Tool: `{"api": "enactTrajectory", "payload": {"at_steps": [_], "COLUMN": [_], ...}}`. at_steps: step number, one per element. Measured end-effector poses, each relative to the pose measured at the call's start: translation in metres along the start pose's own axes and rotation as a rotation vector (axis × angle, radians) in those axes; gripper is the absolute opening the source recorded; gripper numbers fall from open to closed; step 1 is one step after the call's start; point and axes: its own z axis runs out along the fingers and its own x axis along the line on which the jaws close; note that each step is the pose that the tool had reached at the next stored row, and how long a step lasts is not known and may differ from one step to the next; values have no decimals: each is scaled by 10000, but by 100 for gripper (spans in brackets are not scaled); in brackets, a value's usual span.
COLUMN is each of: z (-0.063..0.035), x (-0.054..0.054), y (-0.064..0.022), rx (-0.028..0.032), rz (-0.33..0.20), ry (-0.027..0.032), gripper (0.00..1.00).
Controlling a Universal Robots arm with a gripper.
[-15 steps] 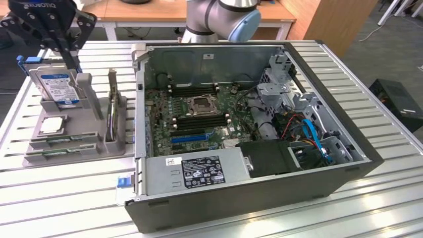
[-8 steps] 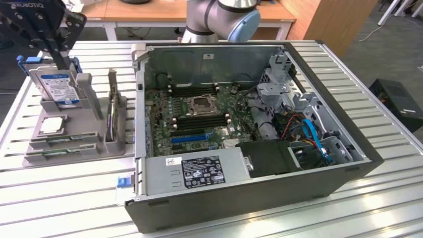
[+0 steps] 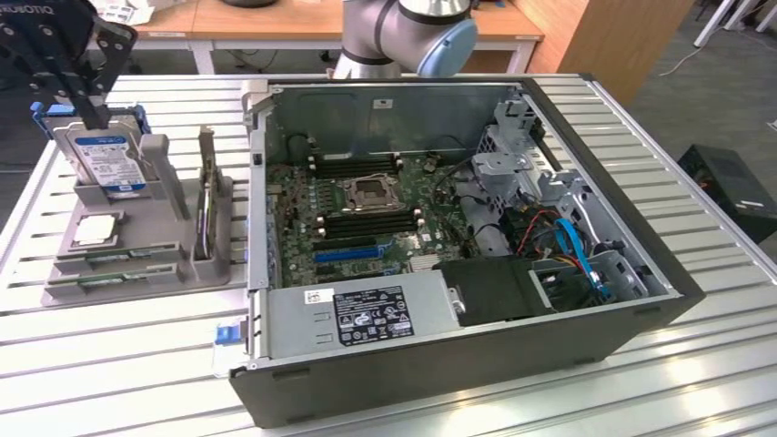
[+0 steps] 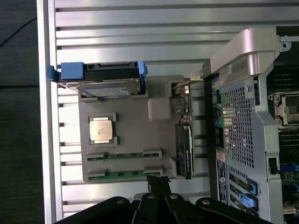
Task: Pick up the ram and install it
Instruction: 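Reach for the ram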
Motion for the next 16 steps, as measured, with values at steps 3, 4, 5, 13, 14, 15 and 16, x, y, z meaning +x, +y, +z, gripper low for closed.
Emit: {"api": "enactTrajectory", "payload": {"at_steps": [3, 4, 5, 13, 14, 15, 16], "z": [-3, -4, -5, -11, -11, -12, -12], "x": [59, 83, 106, 271, 293, 317, 340], "y": [-9, -12, -15, -38, -41, -44, -47], "rx": [0, 1, 1, 1, 1, 1, 0], "rz": [1, 1, 1, 0, 0, -1, 0], "ry": [1, 0, 1, 1, 0, -1, -2], "gripper": [11, 11, 11, 11, 11, 11, 11]}}
